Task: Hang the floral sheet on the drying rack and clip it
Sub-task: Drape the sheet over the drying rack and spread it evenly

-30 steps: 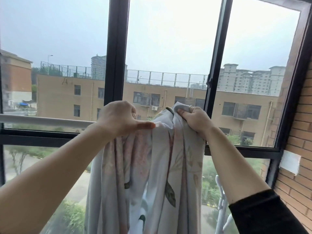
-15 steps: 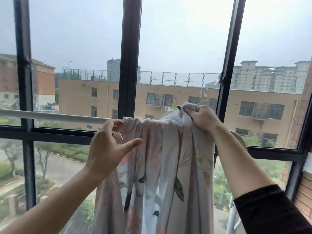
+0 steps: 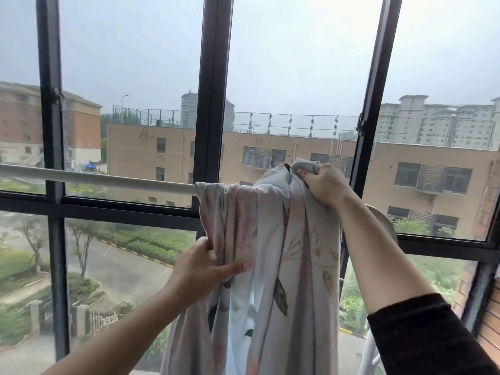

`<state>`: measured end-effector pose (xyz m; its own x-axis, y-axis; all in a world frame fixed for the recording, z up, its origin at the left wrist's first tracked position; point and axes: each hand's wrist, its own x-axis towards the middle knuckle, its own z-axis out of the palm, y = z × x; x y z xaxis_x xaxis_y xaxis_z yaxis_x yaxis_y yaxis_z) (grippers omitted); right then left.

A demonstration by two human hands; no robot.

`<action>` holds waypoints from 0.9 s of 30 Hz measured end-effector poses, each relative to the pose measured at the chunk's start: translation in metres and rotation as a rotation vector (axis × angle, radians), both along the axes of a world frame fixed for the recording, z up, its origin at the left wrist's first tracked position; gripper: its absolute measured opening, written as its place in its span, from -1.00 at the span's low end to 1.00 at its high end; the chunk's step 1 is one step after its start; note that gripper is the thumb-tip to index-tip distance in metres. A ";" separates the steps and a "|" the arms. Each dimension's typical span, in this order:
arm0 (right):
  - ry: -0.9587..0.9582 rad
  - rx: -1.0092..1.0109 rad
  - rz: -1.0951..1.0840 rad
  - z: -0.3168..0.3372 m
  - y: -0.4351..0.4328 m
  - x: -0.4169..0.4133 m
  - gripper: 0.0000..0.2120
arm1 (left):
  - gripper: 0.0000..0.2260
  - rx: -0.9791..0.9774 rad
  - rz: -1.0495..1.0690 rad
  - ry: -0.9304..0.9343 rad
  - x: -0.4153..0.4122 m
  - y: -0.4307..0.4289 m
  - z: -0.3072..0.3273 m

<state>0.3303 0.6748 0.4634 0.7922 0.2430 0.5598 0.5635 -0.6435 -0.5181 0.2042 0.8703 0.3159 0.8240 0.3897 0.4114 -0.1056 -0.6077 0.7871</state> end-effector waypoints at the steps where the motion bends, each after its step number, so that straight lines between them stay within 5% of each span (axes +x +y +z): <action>1: 0.005 0.002 0.005 0.000 0.000 0.000 -0.70 | -0.52 -0.022 -0.018 0.027 -0.001 -0.002 -0.001; 9: 0.024 0.007 0.042 -0.001 0.002 0.003 -0.70 | -0.92 -0.281 -0.134 0.064 -0.002 -0.009 -0.011; 15: 0.011 0.015 0.065 -0.001 0.001 0.001 -0.75 | -0.76 -0.486 -0.268 0.066 -0.009 -0.017 -0.009; 19: 0.014 0.043 0.070 -0.002 0.002 0.003 -0.75 | -0.43 -0.402 -0.403 0.142 -0.017 -0.019 0.001; 22: 0.026 0.051 0.063 -0.002 0.000 0.005 -0.71 | -0.74 -0.367 -0.456 0.201 -0.019 -0.020 0.008; 27: 0.022 0.082 0.084 -0.003 -0.002 0.003 -0.74 | -0.72 -0.412 -0.350 0.157 -0.027 -0.011 0.015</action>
